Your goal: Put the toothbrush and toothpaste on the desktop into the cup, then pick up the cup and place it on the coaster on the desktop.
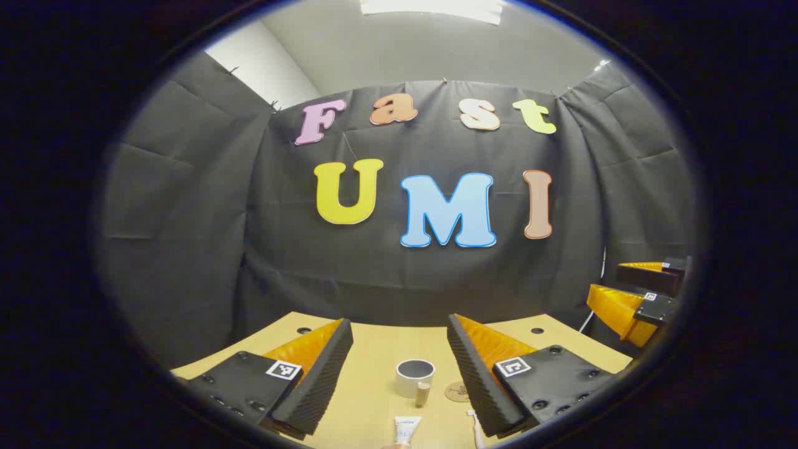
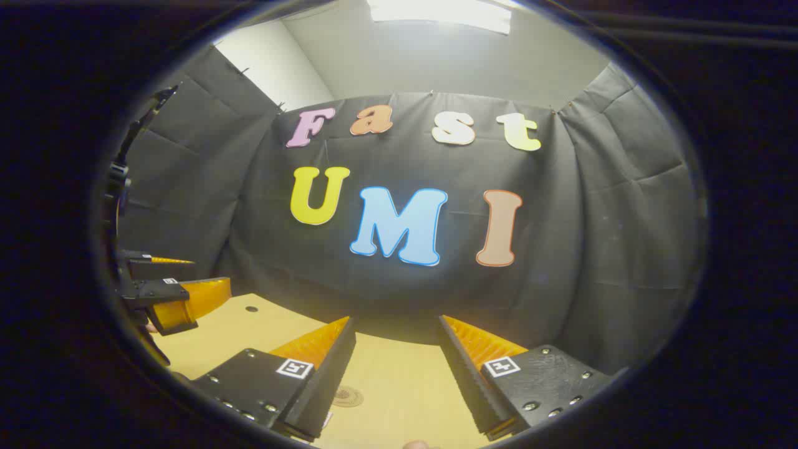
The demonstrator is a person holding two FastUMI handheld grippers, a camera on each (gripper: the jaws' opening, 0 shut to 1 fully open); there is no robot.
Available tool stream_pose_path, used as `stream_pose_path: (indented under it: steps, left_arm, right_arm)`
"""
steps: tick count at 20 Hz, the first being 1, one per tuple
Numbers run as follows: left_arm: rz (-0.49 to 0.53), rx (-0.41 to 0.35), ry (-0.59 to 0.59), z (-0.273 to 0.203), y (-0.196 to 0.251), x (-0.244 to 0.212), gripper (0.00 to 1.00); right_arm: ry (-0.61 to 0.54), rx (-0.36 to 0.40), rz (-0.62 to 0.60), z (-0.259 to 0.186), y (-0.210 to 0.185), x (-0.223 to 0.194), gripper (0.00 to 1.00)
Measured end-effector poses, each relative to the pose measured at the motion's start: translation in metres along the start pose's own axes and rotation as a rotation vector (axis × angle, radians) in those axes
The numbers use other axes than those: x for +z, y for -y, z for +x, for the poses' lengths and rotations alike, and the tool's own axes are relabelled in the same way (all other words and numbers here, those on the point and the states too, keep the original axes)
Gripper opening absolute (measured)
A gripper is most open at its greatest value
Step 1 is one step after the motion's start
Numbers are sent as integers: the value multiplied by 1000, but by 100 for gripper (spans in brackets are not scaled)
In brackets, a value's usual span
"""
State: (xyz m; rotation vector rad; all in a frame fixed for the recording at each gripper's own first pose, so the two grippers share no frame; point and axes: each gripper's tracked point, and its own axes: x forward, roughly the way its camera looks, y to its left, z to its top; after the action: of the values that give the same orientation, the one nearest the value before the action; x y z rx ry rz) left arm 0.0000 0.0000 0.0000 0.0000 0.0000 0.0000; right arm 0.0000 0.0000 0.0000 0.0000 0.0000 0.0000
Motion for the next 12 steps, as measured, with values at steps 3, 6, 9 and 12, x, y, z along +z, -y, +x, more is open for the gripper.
stream_pose_path:
  steps: [3,6,9,12]
  left_arm:
    - [-13,5,-8,12,-3,-3,96]
    - [-32,-16,-38,30,-4,-11,96]
    - [-33,-19,-62,42,-11,-18,96]
    - [-19,-34,-58,50,-12,-16,96]
  right_arm:
    - [-24,-11,9,5,6,-6,84]
    - [-61,-54,38,13,13,-17,84]
    - [-96,-64,59,20,9,-25,84]
    - [-91,-86,56,26,8,-22,84]
